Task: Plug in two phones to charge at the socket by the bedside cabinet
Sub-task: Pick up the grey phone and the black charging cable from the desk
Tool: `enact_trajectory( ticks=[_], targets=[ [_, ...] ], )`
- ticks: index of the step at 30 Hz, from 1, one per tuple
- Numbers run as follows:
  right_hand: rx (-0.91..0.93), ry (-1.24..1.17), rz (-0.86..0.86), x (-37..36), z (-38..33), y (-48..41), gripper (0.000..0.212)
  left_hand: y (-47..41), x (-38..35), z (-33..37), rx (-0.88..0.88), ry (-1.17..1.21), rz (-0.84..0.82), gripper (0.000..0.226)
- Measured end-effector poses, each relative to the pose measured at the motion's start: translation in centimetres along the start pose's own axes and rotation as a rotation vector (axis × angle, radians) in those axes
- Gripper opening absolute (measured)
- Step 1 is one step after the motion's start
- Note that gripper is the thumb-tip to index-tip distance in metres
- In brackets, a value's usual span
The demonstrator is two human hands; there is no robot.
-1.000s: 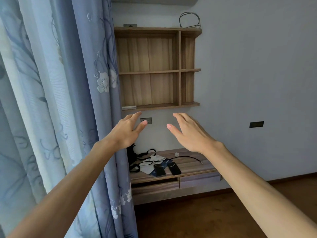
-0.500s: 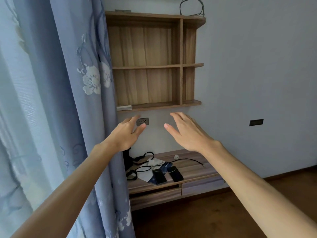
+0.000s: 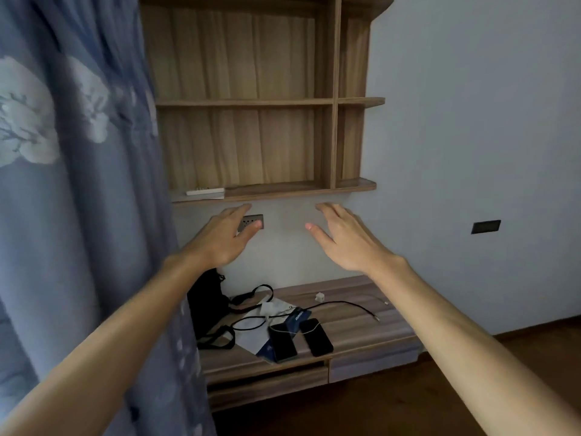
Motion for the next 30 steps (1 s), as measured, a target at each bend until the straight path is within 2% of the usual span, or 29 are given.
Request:
enact_trajectory(
  ticks=[7, 15, 21, 30],
  targets=[
    [0.025, -0.001, -0.038, -1.9, 6.9, -6.9, 0.063, -7.5, -4.2, -0.2, 0.02, 0.009, -0.008, 0.066],
    [0.045, -0.04, -0.065, -5.9, 11.6, -12.2, 0.064, -13.5, -9.1, -2.5, 0.06, -0.042, -0.038, 0.069],
    [0.039, -0.048, -0.104, -9.9, 14.6, -16.0, 0.063, -17.4, -13.1, -5.6, 0.062, -0.03, -0.091, 0.064],
    [0.001, -0.023, -0.176, -17.8, 17.9, -23.0, 0.061, -24.4, -19.5, -12.2, 0.074, -0.043, -0.188, 0.07]
  ],
)
Point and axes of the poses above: each hand's wrist, its own y-axis away from the middle knuckle, its own x-axis out of the back of the hand, z = x × y, the point moved 5 cm from there along -y, towards the middle knuckle, and after that the axes turned 8 degrees about -y, right-handed, at the moved point
